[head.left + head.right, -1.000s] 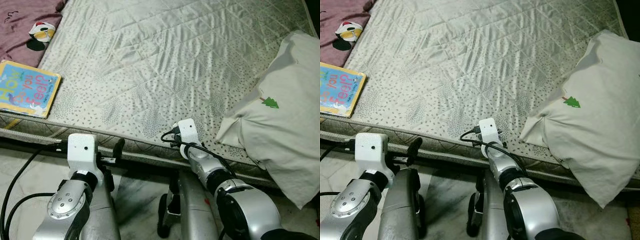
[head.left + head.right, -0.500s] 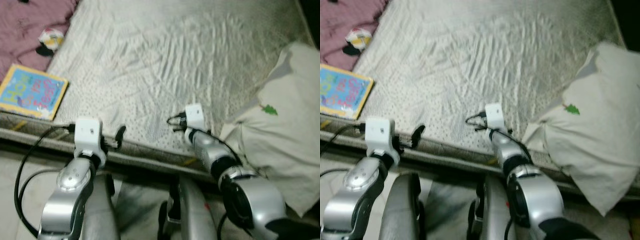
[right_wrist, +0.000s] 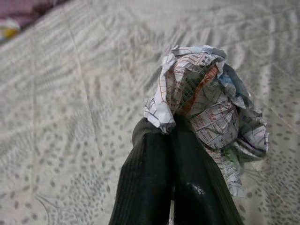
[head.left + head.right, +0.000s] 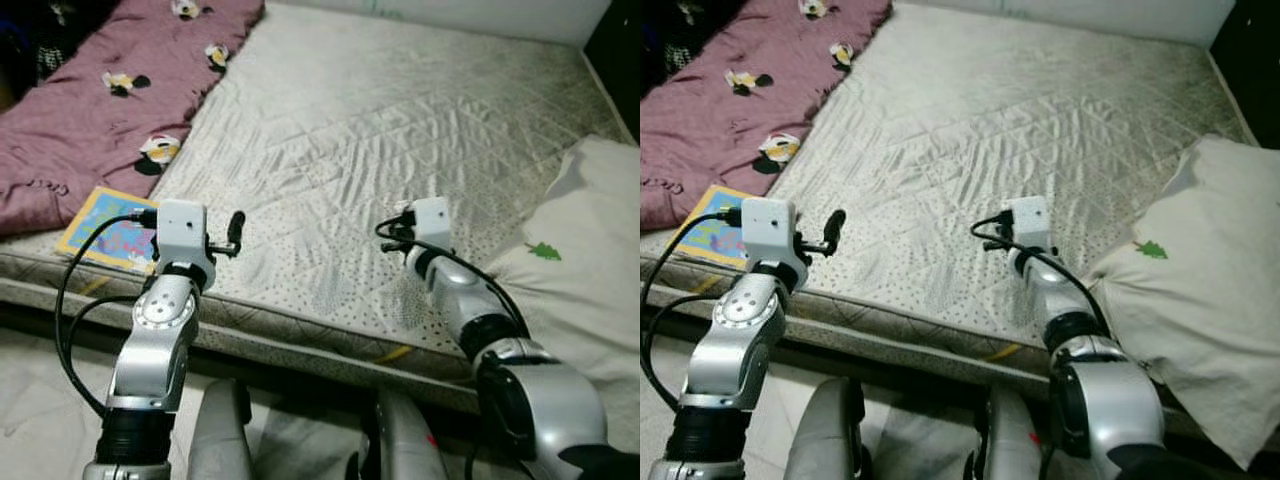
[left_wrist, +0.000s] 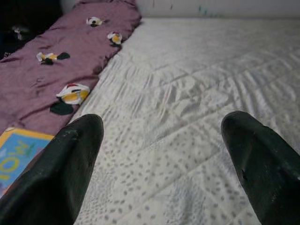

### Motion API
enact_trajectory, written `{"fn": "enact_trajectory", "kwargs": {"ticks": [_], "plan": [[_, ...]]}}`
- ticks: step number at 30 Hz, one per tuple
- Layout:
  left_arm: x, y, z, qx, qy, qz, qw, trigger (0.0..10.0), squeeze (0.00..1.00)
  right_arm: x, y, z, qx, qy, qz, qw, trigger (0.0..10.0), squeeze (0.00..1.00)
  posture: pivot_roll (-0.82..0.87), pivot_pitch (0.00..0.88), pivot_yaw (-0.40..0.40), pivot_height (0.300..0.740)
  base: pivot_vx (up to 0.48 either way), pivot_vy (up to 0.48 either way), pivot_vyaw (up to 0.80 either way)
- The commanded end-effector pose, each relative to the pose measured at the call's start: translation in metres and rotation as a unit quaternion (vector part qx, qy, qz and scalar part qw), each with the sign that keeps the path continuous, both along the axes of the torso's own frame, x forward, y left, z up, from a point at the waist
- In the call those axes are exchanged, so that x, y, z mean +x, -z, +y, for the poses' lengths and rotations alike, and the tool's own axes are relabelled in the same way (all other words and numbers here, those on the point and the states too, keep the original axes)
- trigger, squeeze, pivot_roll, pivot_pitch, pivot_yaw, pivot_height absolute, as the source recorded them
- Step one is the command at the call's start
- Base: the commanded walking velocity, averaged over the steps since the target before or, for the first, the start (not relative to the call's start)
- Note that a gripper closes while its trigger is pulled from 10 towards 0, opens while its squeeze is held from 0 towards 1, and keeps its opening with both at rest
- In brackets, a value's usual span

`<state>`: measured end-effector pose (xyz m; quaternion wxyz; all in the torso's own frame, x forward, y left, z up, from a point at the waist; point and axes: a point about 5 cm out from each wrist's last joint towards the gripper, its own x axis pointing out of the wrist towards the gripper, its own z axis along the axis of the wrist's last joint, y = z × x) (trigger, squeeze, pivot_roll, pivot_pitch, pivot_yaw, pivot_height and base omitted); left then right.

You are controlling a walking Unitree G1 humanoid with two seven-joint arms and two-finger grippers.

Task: Clean up the room

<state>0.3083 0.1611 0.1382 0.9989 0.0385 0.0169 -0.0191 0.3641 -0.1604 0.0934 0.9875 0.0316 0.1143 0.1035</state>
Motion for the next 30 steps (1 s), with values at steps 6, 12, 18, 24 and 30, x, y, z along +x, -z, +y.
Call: {"fn": "enact_trajectory", "kwargs": {"ticks": [6, 12, 18, 24, 30], "plan": [[0.007, -0.005, 0.007, -0.009, -0.035, -0.025, 0.999, 10.0, 0.0, -0.029, -0.004, -0.013, 0.098, 0.053, -0.051, 0.992, 0.0, 0.0, -0.01, 0.0, -0.051, 0.611, 0.0, 0.0, 0.0], [0.005, -0.004, 0.013, -0.005, -0.039, -0.037, 0.999, 10.0, 0.0, -0.052, -0.012, -0.012, 0.076, 0.042, -0.125, 0.988, 0.0, 0.0, -0.01, 0.0, -0.059, 0.611, 0.0, 0.0, 0.0], [-0.005, 0.005, 0.018, -0.002, -0.056, -0.045, 0.997, 10.0, 0.0, -0.083, -0.023, -0.016, 0.03, 0.016, -0.149, 0.988, 10.0, 0.0, -0.02, 0.0, -0.068, 0.611, 0.0, 0.0, 0.0], [-0.05, 0.022, 0.024, 0.024, -0.028, -0.016, 0.999, 10.0, 0.0, -0.137, -0.019, -0.024, 0.003, 0.03, -0.13, 0.991, 10.0, 0.0, -0.05, 0.0, -0.037, 0.611, 0.0, 0.0, 0.0], [-0.073, 0.032, 0.018, 0.019, 0.001, 0.016, 1.0, 10.0, 0.0, -0.158, -0.01, -0.024, -0.003, 0.07, -0.083, 0.994, 10.0, 0.0, -0.07, 0.0, -0.03, 0.611, 0.0, 0.0, 0.0]]}}
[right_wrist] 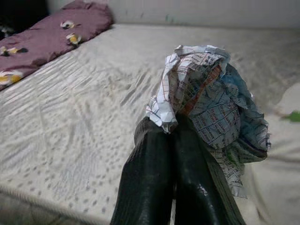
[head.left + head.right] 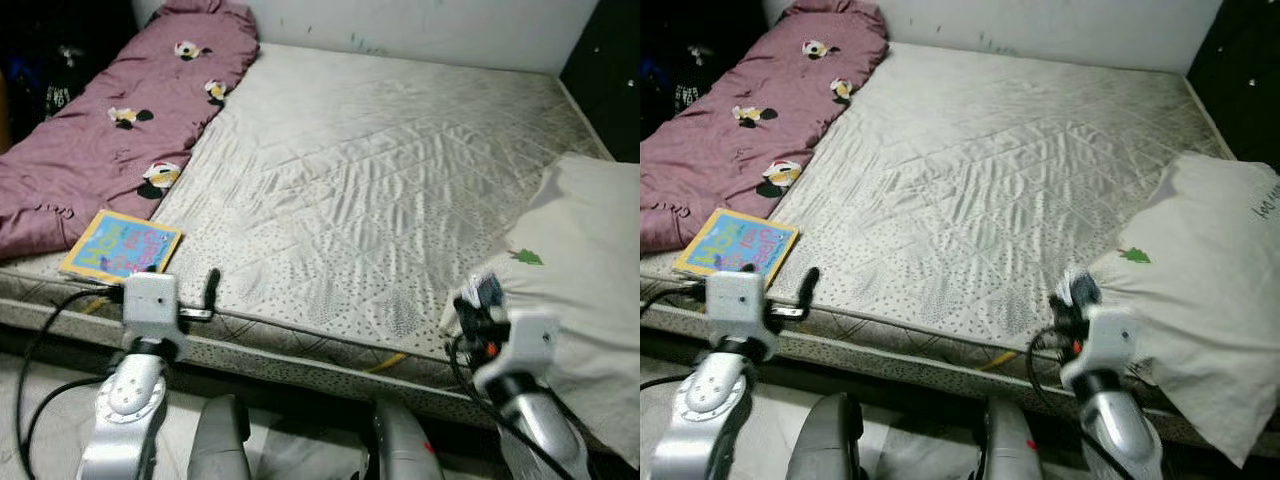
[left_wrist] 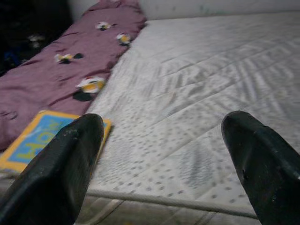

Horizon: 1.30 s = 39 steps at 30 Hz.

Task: Clean up the room

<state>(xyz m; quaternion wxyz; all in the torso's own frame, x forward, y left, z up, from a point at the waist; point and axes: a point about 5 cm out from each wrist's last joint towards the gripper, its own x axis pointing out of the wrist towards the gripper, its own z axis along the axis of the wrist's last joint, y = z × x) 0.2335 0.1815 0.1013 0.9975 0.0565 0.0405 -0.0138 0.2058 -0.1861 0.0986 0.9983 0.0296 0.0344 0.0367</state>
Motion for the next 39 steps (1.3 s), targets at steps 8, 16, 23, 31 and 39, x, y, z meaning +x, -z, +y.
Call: {"fn": "enact_trajectory", "kwargs": {"ticks": [8, 16, 23, 31, 39], "plan": [[0.001, -0.007, 0.004, -0.004, 0.0, -0.001, 1.0, 10.0, 0.0, 0.021, -0.029, 0.014, 0.041, -0.009, -0.039, 0.998, 10.0, 0.0, -0.07, 0.0, -0.026, 0.659, 0.0, 0.0, 0.0], [0.017, -0.011, -0.008, -0.013, 0.005, -0.014, 1.0, 10.0, 0.0, 0.031, -0.022, 0.013, 0.043, 0.001, -0.023, 0.999, 10.0, 0.0, -0.06, 0.0, -0.052, 0.74, 0.0, 0.0, 0.0], [0.019, -0.013, -0.015, -0.004, 0.02, -0.008, 1.0, 10.0, 0.0, 0.029, -0.013, 0.016, 0.062, 0.023, -0.001, 0.998, 10.0, 0.0, -0.05, 0.0, -0.048, 0.74, 0.0, 0.0, 0.0], [0.016, -0.01, -0.016, -0.028, 0.014, 0.005, 1.0, 10.0, 0.0, 0.031, -0.002, 0.003, 0.014, 0.105, 0.045, 0.993, 10.0, 0.0, -0.06, 0.0, -0.048, 0.74, 0.0, 0.0, 0.0], [0.021, -0.01, -0.013, -0.037, -0.005, 0.006, 0.999, 10.0, 0.0, 0.036, -0.001, 0.009, 0.033, 0.073, 0.055, 0.995, 10.0, 0.0, -0.05, 0.0, -0.058, 0.74, 0.0, 0.0, -0.4]]}}
